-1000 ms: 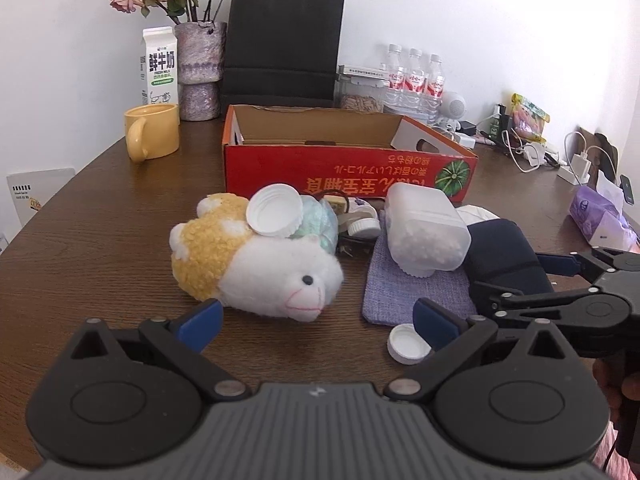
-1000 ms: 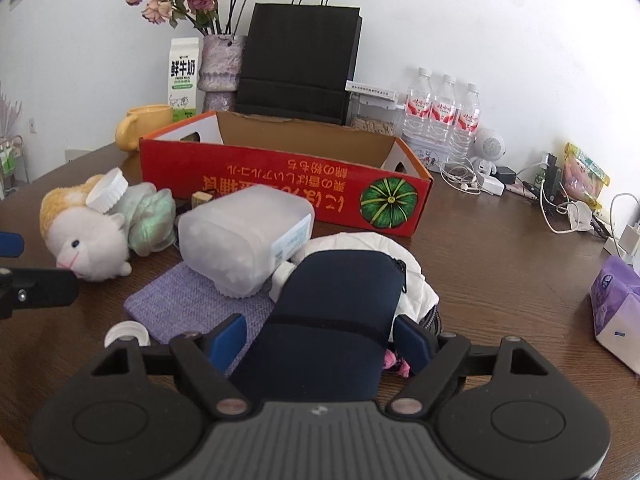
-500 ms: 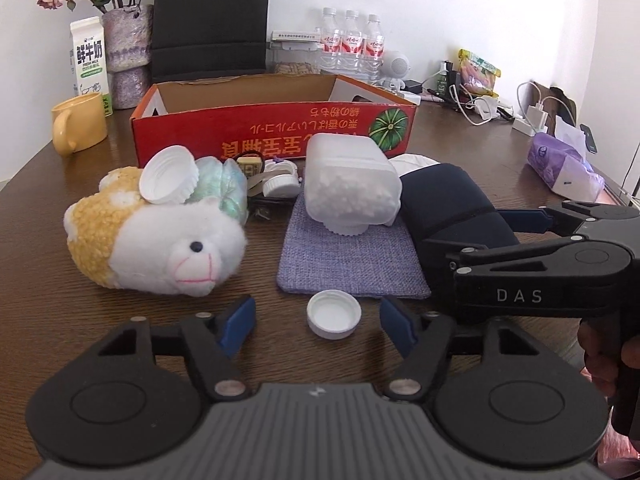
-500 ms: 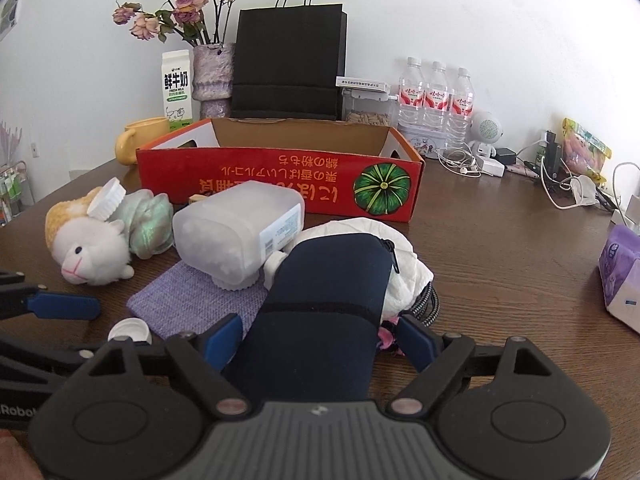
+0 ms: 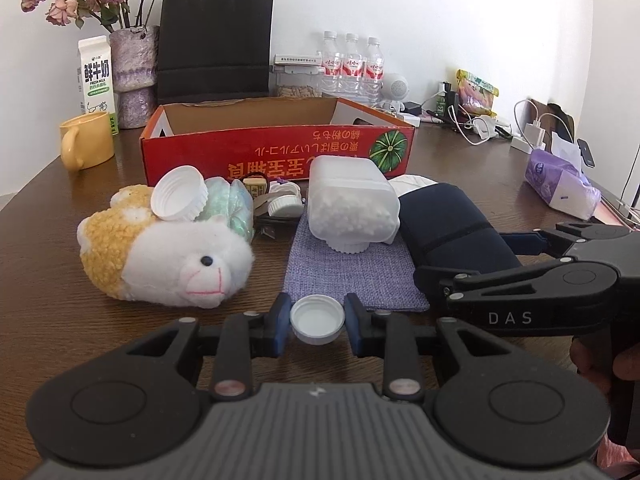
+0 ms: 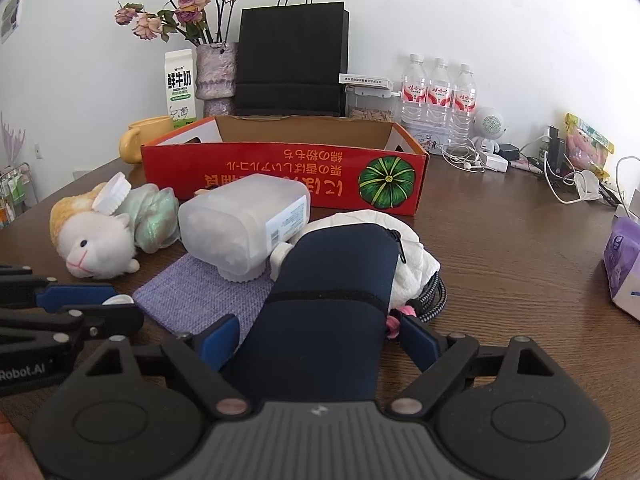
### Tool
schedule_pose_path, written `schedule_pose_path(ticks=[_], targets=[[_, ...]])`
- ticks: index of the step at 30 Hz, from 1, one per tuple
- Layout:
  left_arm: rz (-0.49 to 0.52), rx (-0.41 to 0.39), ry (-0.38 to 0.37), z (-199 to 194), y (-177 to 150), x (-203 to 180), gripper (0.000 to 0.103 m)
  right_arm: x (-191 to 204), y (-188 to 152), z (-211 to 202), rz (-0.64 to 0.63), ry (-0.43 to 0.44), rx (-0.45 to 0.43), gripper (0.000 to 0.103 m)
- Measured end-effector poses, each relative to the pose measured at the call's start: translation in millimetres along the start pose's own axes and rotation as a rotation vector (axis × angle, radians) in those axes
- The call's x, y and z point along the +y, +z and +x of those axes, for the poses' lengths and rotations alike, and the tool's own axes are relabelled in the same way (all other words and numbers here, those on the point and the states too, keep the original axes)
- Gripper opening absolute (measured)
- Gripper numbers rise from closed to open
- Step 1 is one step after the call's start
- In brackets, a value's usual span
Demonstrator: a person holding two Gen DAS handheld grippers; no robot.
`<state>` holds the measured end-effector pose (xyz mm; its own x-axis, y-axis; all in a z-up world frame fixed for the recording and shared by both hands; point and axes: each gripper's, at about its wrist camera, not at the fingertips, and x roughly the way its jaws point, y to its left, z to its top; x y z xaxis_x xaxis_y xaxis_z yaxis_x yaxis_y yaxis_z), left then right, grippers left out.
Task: Organize objects
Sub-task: 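Grasp the white bottle cap with the left gripper while the right gripper grasps the navy pouch, then lift the cap and pouch and carry both over the cardboard box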
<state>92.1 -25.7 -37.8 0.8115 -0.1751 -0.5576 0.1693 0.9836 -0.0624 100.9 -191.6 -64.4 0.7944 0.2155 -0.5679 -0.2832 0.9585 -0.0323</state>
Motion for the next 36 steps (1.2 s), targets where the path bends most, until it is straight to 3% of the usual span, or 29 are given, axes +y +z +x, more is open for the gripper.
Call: schedule_pose_path(ticks=[5, 14, 25, 36], targets=[[-0.01, -0.003, 0.002, 0.4, 0.2, 3.0, 0.029, -0.4, -0.6, -0.1, 0.01, -0.007, -0.011, 0.087], [-0.02, -0.008, 0.009, 0.2, 0.0, 4.9, 0.029, 23.8, -2.7, 0.7, -0.142, -0.154, -0.083, 0.086], [-0.024, -0.018, 0.009, -3.0, -0.4, 5.7, 0.029, 26.8, -4.0, 2.3, -0.172, -0.118, -0.068, 0.07], [-0.035, -0.04, 0.01, -11.0, -1.4, 6.5, 0.029, 16.5, -5.8, -7.1, -0.131, -0.053, -0.074, 0.064]])
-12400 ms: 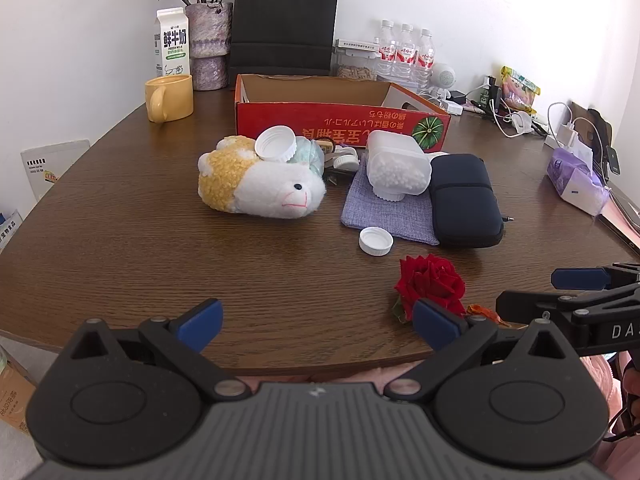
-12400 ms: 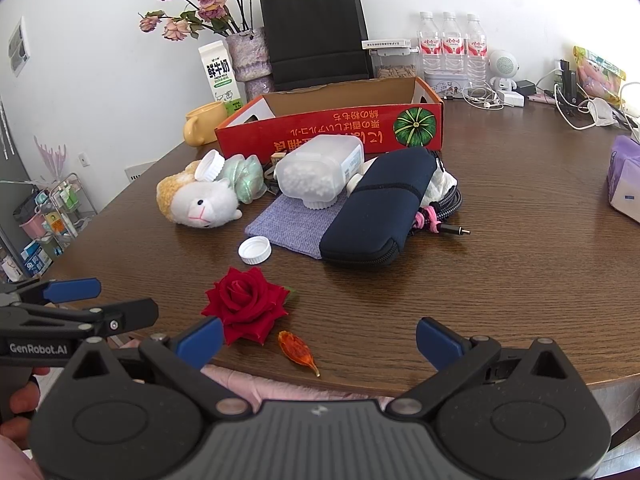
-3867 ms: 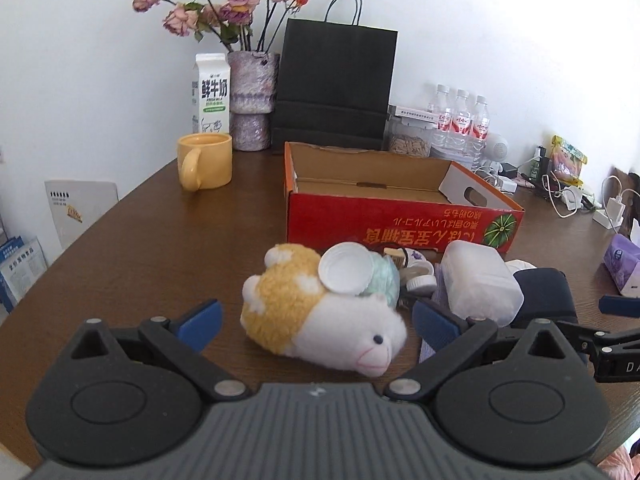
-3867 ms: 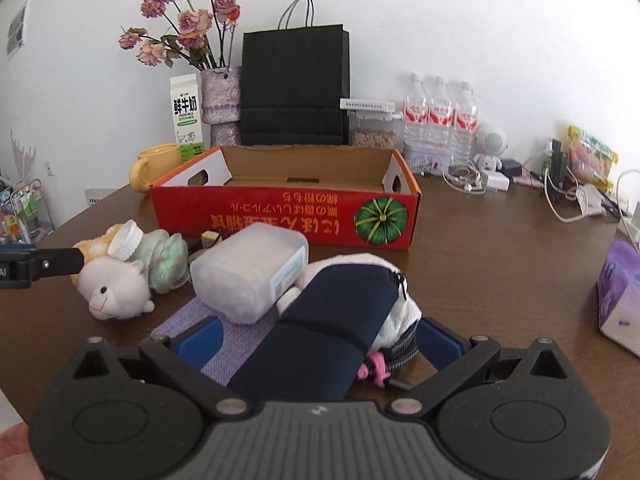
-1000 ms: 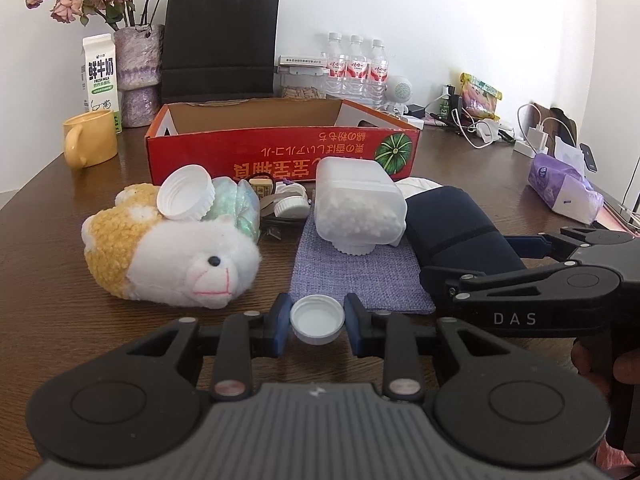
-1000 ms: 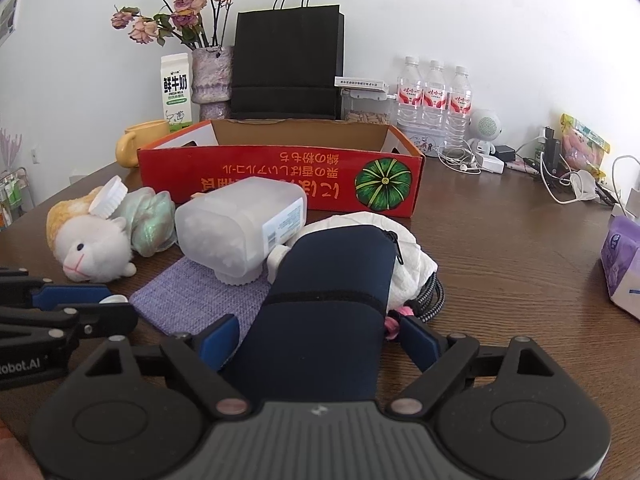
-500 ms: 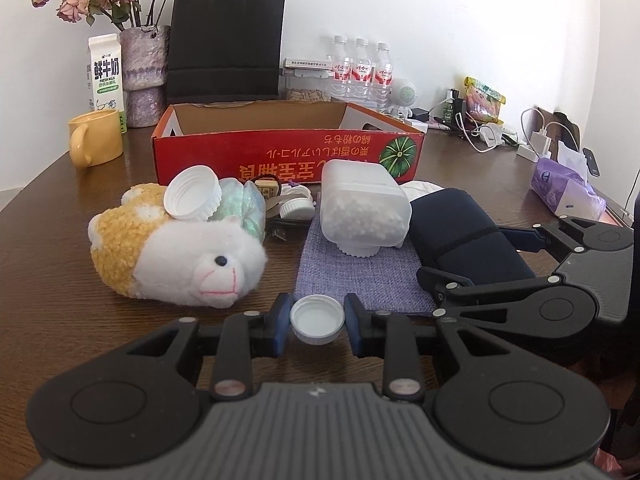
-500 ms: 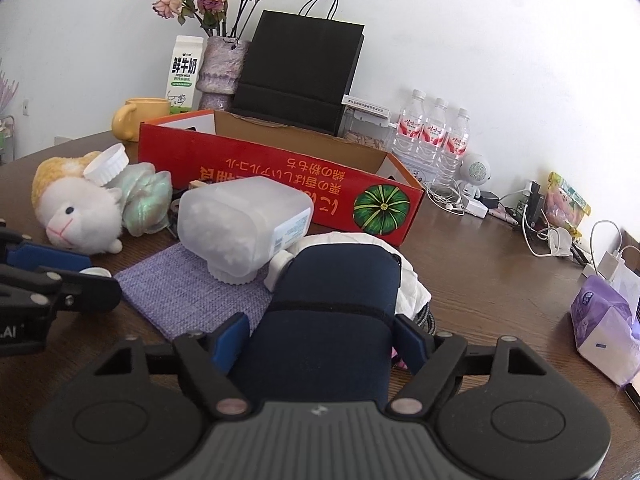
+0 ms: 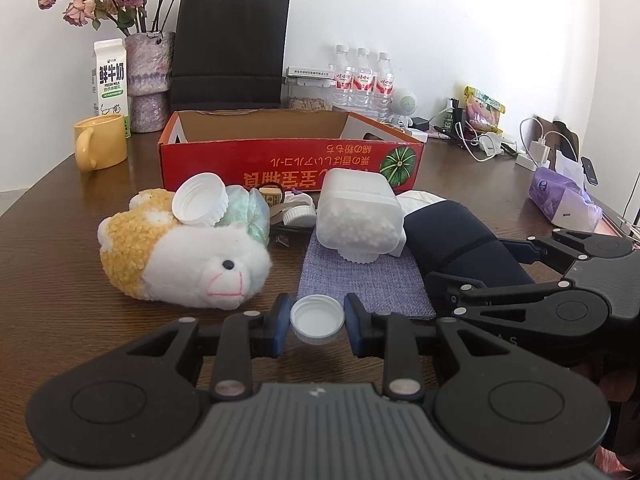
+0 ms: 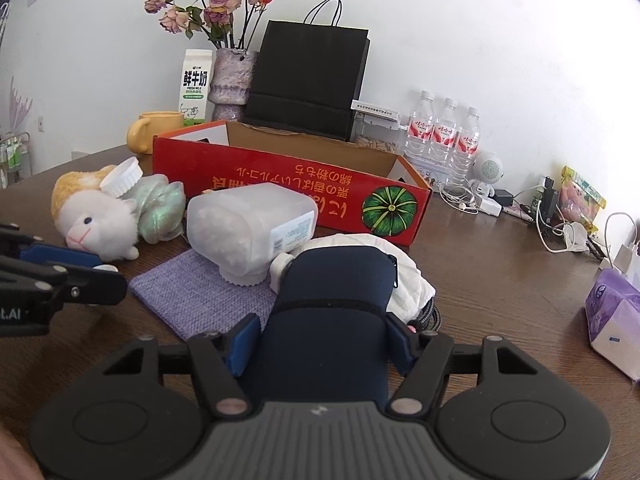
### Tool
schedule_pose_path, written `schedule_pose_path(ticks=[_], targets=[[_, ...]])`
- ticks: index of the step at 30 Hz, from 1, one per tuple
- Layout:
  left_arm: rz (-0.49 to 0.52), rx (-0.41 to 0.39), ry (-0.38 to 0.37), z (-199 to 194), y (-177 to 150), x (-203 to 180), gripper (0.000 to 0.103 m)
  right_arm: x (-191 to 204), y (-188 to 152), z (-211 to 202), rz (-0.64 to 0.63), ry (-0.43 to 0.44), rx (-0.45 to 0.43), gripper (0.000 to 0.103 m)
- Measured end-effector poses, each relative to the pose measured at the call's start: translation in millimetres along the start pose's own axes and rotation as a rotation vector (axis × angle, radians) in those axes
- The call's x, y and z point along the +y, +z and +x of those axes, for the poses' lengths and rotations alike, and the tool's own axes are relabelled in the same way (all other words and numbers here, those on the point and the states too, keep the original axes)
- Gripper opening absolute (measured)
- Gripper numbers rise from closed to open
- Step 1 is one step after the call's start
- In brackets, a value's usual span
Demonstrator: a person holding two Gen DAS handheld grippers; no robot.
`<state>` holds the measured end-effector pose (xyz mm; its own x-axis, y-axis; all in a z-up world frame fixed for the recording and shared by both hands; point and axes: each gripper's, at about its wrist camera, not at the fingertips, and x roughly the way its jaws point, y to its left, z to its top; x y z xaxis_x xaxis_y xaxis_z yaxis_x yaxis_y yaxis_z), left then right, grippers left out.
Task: Organize objects
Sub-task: 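Lift the cap and pouch and carry both over the cardboard box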
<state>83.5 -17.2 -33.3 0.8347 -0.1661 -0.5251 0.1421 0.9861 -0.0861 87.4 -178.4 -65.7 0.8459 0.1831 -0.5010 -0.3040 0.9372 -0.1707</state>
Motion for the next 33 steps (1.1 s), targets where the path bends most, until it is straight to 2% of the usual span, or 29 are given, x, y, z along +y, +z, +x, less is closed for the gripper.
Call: schedule_pose_path(ticks=[10, 13, 21, 25, 33], targets=[[-0.003, -0.028, 0.001, -8.5, 2.3, 0.3, 0.029, -6.1, 4.0, -6.7, 0.026, 0.034, -0.008, 0.064], [0.0, -0.028, 0.002, -9.5, 2.5, -0.8, 0.029, -6.2, 2.0, -1.2, 0.024, 0.047, 0.028, 0.065], [-0.003, -0.03, 0.005, -10.9, 2.2, -0.9, 0.029, 0.7, 10.2, 9.7, 0.012, -0.004, 0.093, 0.087], [-0.005, -0.028, 0.007, -10.7, 1.9, -0.3, 0.029, 6.8, 10.9, 14.5, 0.004, -0.06, 0.092, 0.088], [-0.011, -0.025, 0.003, -10.0, 0.5, 0.6, 0.029, 6.2, 11.9, 15.5, 0.017, -0.052, 0.11, 0.087]])
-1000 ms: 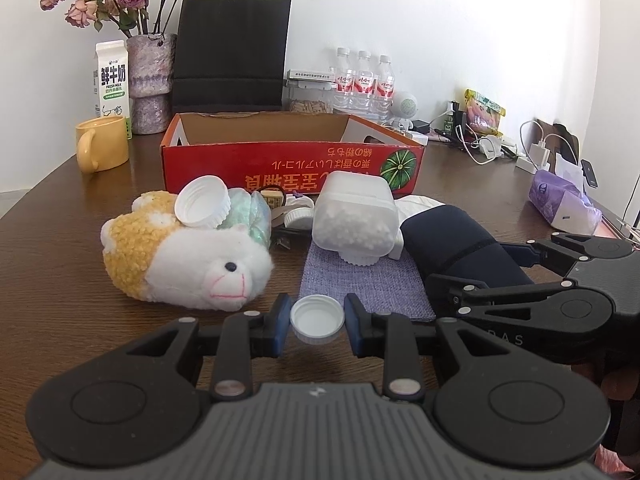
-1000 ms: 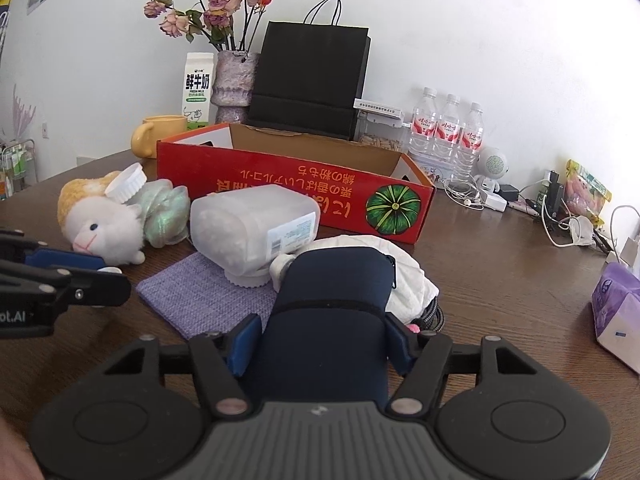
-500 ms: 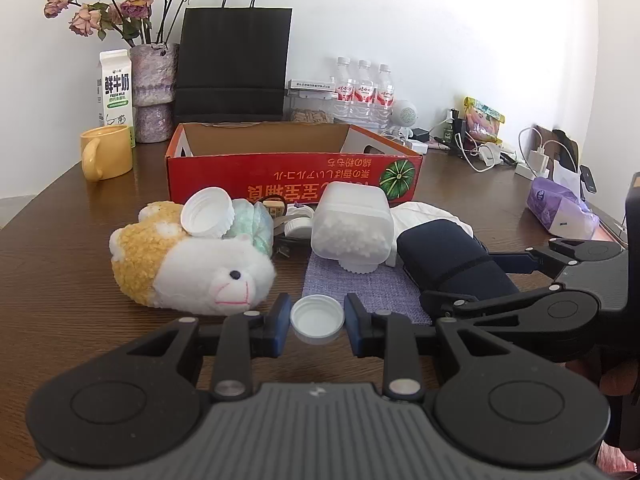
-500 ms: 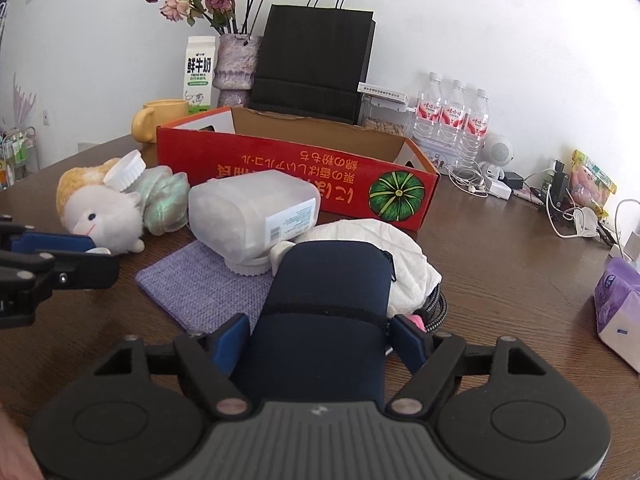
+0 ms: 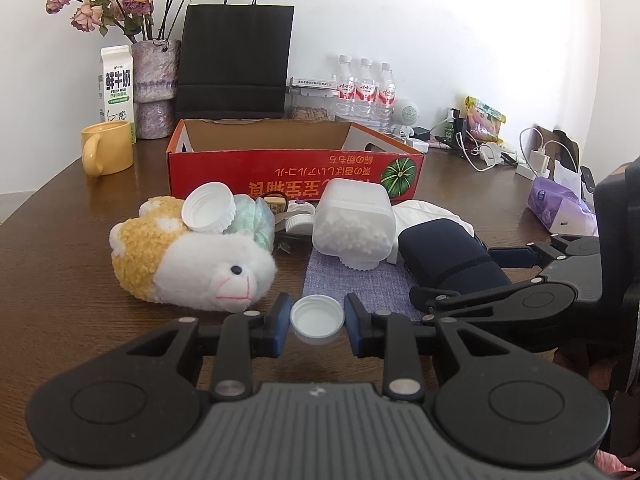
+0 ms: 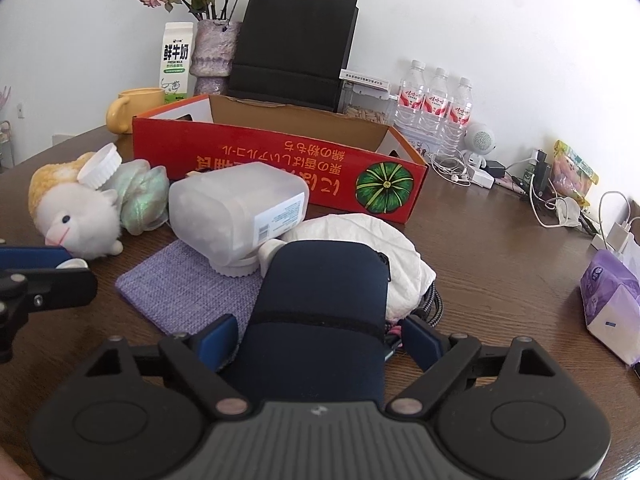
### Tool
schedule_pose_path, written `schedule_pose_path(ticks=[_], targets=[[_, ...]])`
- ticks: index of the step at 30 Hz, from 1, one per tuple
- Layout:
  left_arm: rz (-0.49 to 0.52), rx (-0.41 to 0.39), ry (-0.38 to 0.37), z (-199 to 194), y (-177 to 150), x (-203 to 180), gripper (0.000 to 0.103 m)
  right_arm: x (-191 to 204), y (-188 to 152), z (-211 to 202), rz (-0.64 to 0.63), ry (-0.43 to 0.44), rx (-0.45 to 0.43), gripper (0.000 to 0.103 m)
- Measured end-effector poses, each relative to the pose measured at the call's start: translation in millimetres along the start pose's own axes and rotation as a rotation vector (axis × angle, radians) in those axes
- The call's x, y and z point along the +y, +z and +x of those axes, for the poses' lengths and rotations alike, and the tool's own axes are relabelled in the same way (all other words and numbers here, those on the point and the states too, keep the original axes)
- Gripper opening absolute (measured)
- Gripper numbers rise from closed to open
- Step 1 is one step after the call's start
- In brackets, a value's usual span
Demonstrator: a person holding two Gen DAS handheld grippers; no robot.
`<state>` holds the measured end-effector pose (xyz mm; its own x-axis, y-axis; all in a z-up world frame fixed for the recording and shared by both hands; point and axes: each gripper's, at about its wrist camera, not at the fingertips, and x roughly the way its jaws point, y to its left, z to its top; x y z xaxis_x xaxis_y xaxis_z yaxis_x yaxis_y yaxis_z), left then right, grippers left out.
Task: Organize objects
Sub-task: 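Lift the cap and pouch and carry both over the cardboard box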
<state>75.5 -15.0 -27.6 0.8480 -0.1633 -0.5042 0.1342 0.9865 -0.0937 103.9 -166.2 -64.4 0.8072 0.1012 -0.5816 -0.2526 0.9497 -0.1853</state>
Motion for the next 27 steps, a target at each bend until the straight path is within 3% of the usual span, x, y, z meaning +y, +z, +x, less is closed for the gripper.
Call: schedule_pose_path(ticks=[4, 6, 9, 19, 27], targets=[[-0.002, 0.0, 0.002, -0.5, -0.4, 0.3, 0.029, -1.2, -0.4, -1.5, -0.003, 0.002, -0.007, 0.082], [-0.002, -0.003, 0.003, -1.5, -0.8, 0.2, 0.029, -0.8, -0.5, -4.0, -0.01, 0.021, -0.015, 0.071], [-0.002, -0.007, 0.006, -3.4, -0.7, 0.1, 0.029, -3.9, -0.2, -7.1, 0.0, 0.047, -0.015, 0.066], [-0.009, -0.029, 0.014, -8.3, 7.5, 2.1, 0.029, -19.8, 7.4, -23.5, 0.05, 0.124, -0.065, 0.062], [-0.012, -0.086, 0.015, -7.4, 47.8, 7.1, 0.029, -41.2, 41.8, -26.2, 0.067, 0.151, -0.133, 0.062]])
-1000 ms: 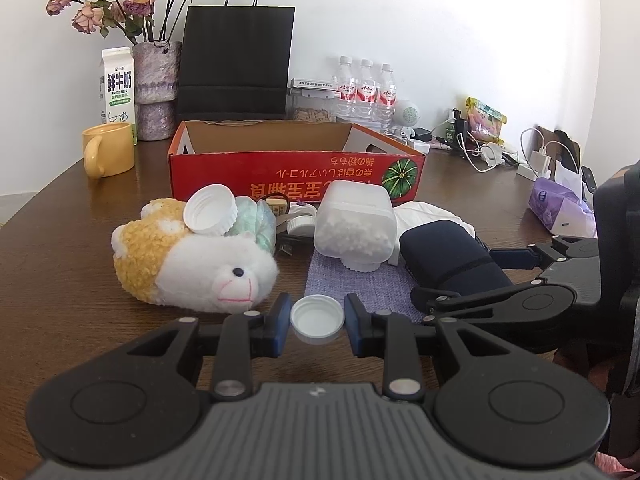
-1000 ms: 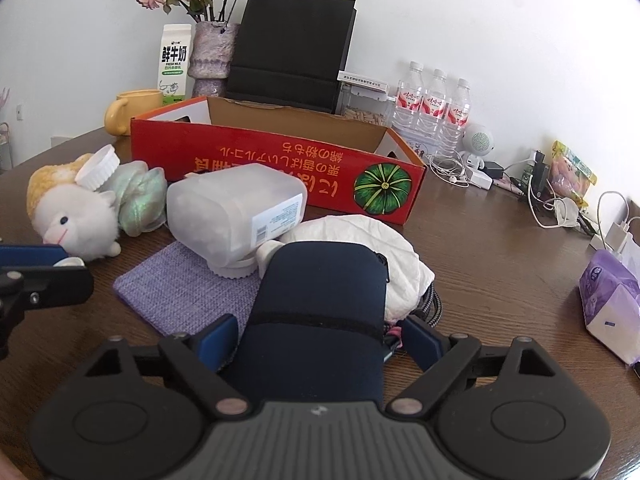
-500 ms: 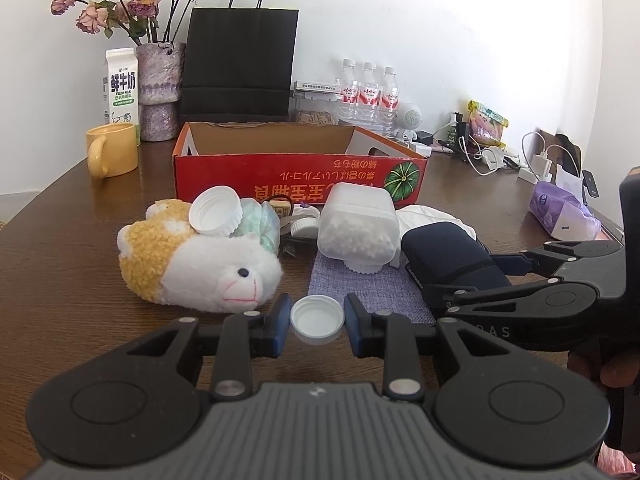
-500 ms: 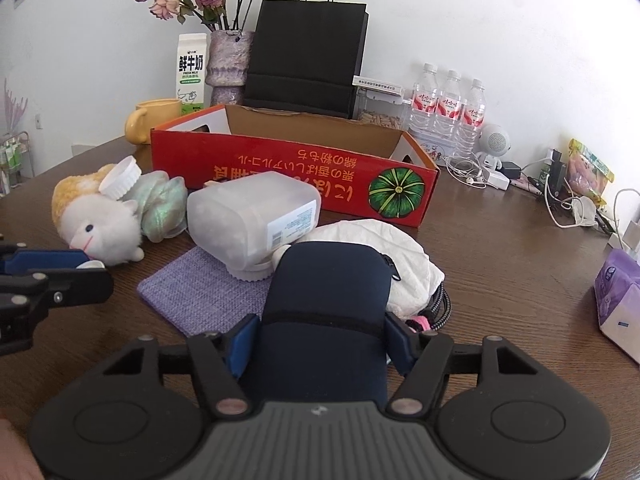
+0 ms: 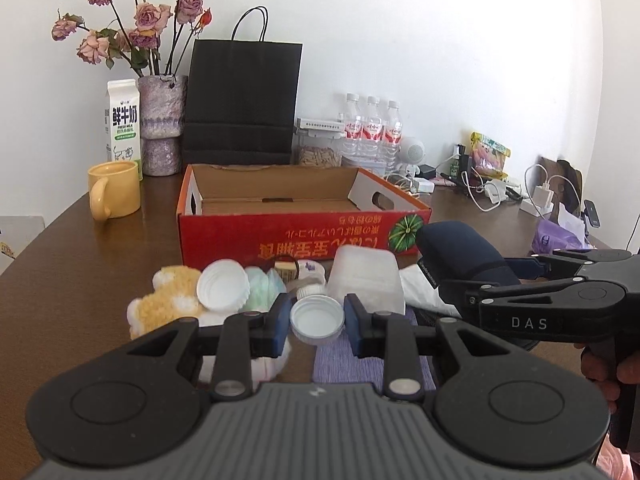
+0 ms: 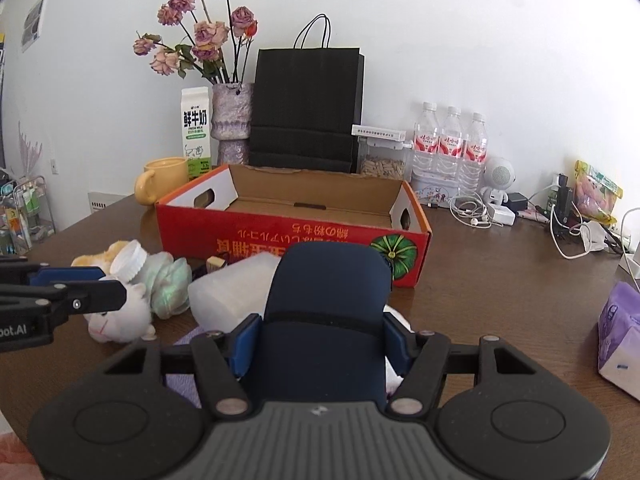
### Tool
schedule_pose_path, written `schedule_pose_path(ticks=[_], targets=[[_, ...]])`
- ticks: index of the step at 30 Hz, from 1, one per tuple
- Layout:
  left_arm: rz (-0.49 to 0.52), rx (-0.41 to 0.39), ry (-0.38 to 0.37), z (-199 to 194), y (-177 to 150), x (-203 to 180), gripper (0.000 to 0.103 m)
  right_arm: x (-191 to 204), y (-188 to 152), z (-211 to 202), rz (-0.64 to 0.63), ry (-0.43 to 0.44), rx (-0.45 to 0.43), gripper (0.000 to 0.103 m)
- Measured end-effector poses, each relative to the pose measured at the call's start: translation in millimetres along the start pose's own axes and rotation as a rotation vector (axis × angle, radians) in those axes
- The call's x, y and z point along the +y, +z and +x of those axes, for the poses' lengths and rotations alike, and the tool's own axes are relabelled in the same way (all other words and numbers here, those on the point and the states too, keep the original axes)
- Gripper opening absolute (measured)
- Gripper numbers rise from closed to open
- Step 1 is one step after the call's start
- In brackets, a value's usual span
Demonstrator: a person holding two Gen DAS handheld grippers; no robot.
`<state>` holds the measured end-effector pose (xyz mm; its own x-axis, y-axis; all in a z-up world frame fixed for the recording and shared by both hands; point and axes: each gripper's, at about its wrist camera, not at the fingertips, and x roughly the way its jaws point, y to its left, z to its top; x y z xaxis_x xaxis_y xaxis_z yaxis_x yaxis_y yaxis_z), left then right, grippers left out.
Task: Organize objects
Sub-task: 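Lift the cap and pouch and carry both over the cardboard box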
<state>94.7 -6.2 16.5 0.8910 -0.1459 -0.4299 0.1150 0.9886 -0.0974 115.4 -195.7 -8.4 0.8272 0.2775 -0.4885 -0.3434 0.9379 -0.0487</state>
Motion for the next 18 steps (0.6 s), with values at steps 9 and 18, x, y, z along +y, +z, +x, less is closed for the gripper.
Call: schedule_pose_path(ticks=[9, 18], targets=[[0.001, -0.056, 0.022, 34.8, 72.4, 6.0, 0.029, -27.3, 59.2, 34.7, 0.023, 0.037, -0.045, 0.062], [-0.015, -0.016, 0.077, 105.2, 130.6, 16.7, 0.029, -51.8, 116.4, 112.7, 0.094, 0.041, -0.011, 0.063]])
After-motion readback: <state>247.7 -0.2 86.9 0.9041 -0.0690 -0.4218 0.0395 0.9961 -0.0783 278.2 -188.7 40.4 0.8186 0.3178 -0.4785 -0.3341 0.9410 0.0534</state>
